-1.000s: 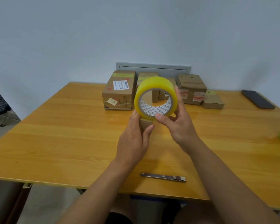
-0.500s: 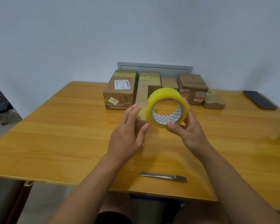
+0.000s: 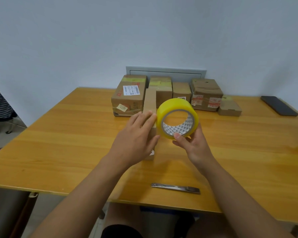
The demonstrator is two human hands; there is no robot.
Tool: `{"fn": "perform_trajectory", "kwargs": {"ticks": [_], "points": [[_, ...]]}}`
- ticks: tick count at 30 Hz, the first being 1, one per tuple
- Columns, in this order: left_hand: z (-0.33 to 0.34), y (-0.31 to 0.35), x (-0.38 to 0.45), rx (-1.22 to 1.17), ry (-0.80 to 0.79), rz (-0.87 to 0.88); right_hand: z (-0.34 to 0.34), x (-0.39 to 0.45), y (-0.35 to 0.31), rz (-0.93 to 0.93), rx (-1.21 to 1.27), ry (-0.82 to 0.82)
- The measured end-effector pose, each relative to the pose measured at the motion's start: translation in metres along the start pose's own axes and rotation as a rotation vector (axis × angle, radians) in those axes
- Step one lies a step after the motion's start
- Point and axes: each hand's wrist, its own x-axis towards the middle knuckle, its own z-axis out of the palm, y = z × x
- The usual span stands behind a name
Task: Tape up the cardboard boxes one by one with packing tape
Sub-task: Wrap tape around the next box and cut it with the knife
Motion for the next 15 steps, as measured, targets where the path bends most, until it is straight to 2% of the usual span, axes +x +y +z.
{"fn": "perform_trajectory", "kwargs": {"ticks": [3,9,15], "points": [[0.001,0.006,-0.002,-0.16,-0.012,-0.082,-0.001,-0.001,-0.002,-0.008,-0.023,0.005],[0.009,0.023,-0.004,-0.562,0.158,-0.235,-0.007,-0.001,-0.016,-0.071,-0.067,0.012],[0.039,0.027,-0.031,-0.695,0.227,-0.368,0.0,-0.007,-0.015,-0.031,-0.1,-0.073]]}}
